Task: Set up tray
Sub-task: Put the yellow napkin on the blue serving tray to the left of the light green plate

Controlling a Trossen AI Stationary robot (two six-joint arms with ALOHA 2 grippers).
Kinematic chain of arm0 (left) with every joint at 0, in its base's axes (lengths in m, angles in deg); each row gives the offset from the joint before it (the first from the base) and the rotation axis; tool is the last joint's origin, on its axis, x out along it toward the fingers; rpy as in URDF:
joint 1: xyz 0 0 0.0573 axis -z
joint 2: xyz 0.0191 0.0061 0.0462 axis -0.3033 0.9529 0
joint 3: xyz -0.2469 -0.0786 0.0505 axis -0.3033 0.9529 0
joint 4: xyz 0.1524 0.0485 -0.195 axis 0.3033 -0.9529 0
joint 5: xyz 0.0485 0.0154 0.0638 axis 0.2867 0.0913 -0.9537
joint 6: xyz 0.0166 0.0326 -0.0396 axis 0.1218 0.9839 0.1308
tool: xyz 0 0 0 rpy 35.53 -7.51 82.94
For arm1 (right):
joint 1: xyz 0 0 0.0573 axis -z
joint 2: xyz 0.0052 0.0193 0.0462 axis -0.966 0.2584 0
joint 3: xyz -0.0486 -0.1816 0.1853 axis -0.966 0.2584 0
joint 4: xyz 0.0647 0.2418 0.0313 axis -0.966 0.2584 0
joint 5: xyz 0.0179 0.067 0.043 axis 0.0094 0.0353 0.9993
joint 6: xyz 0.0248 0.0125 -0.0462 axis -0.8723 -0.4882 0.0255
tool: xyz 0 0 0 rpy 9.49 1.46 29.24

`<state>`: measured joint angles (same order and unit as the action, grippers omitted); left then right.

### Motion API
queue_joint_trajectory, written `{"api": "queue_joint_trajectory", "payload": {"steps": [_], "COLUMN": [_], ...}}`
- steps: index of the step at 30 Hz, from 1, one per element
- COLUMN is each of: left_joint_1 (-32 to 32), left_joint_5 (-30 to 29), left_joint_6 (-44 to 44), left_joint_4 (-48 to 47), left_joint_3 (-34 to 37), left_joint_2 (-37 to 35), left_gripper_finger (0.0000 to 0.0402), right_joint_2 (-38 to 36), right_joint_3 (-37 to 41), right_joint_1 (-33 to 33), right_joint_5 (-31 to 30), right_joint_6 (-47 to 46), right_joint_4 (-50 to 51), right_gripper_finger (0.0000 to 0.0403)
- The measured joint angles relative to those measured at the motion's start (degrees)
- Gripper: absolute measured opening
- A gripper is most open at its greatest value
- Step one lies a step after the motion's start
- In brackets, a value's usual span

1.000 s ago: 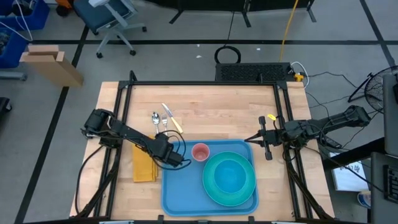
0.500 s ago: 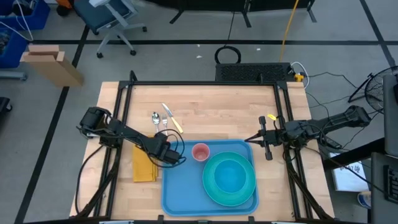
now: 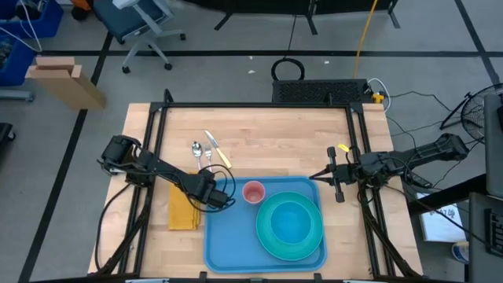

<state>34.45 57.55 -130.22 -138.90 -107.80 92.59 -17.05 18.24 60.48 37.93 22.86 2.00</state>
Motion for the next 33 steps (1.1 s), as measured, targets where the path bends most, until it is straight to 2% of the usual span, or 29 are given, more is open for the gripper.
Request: {"api": "queue_joint_trajectory", "payload": {"steps": [5,12,22,28,33], "left_joint_1": [0.9,3.6,7.4,8.1,8.5], "left_joint_5": [-1.5,-7.1,-7.1,-5.6,-6.0], "left_joint_6": [2.2,-1.4,-4.8,-4.9,-1.7], "left_joint_4": [-2.4,-10.1,-15.9,-23.8,-22.5], "left_joint_3": [-0.9,-5.5,-8.9,-16.7,-24.1], "left_joint_2": [-1.2,-6.0,-7.6,-7.8,-8.0], "left_gripper_finger": [0.0003,0.0001,0.0001,0.0001,0.0000], "right_joint_2": [0.0,0.0,0.0,0.0,0.0], "right_joint_3": [0.0,0.0,0.0,0.0,0.0], "right_joint_1": [0.0,0.0,0.0,0.0,0.0], "right_joint_5": [0.0,0.0,0.0,0.0,0.1], "right_joint_6": [0.7,0.8,0.6,0.7,0.8], "right_joint_4": [0.0,-0.3,-0.6,-1.5,-1.8], "right_gripper_finger": [0.0000,0.0000,0.0000,0.0000,0.0000]}}
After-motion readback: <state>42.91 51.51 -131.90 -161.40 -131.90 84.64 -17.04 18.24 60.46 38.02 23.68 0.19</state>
